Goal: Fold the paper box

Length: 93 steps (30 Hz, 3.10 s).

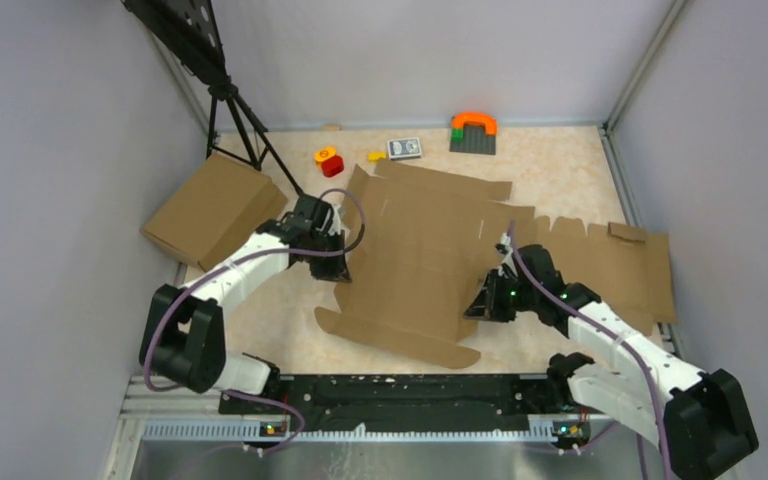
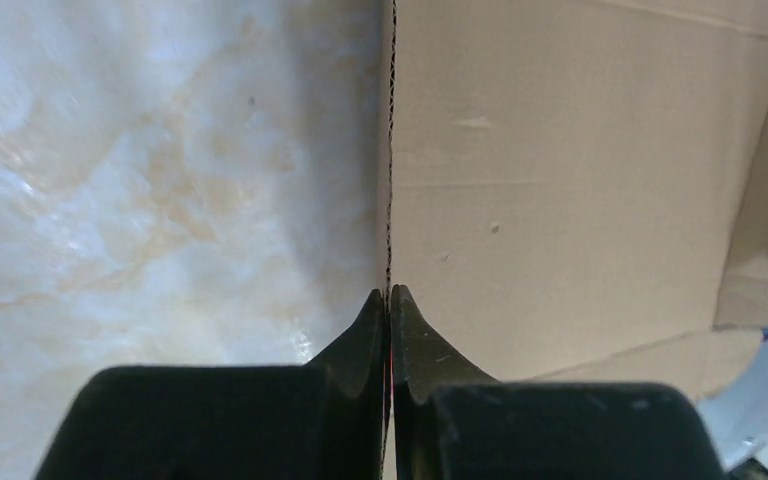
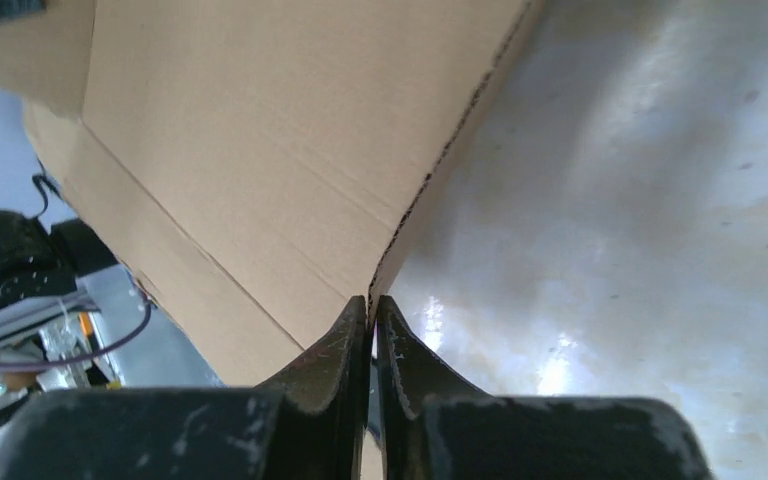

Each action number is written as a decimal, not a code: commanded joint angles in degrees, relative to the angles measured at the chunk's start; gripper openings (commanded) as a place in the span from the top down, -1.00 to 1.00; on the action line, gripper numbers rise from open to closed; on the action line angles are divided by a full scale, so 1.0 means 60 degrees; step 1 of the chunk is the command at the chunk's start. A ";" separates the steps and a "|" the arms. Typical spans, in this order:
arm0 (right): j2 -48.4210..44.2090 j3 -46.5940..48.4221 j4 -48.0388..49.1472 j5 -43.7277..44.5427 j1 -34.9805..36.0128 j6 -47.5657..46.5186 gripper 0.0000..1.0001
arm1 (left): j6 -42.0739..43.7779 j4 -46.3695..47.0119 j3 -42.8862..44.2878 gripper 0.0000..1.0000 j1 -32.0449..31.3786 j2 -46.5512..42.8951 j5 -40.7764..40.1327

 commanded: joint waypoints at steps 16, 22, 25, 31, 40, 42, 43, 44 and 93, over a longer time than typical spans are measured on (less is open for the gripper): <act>0.2837 0.3017 0.2394 -0.0274 0.4623 0.0213 -0.29 | 0.3419 0.0256 0.2168 1.00 -0.0677 0.2054 -0.4373; 0.1965 0.3967 0.0026 0.0476 0.3485 -0.0711 -0.48 | 0.4678 0.0884 0.1661 1.00 -0.0672 0.2023 -0.4218; 0.1182 0.3830 -0.0573 0.0105 0.2279 -0.1125 -0.51 | 0.5048 0.1162 0.1327 1.00 -0.0677 0.1757 -0.4461; 0.0707 0.3732 -0.2242 0.2236 0.0296 -0.0739 -0.78 | 0.5774 0.1695 0.0833 1.00 -0.0680 0.1271 -0.4251; 0.0682 0.2685 -0.2112 0.3742 -0.2225 0.0210 -0.74 | 0.6534 0.2364 0.0162 1.00 -0.0694 0.0477 -0.3826; 0.0566 0.2246 -0.1633 0.3888 -0.2311 0.0564 -0.70 | 0.6515 0.2390 0.0166 1.00 -0.0692 0.0432 -0.3686; 0.0566 0.2065 -0.1407 0.3852 -0.2319 0.0721 -0.69 | 0.6524 0.2374 0.0191 1.00 -0.0689 0.0445 -0.3659; 0.0620 0.1837 -0.1177 0.3842 -0.2315 0.0934 -0.69 | 0.6523 0.2333 0.0220 1.00 -0.0687 0.0463 -0.3648; -0.0237 0.0687 -0.0386 0.1610 -0.1048 0.0209 1.00 | 0.4424 0.1477 0.2896 1.00 0.1641 0.0806 0.1553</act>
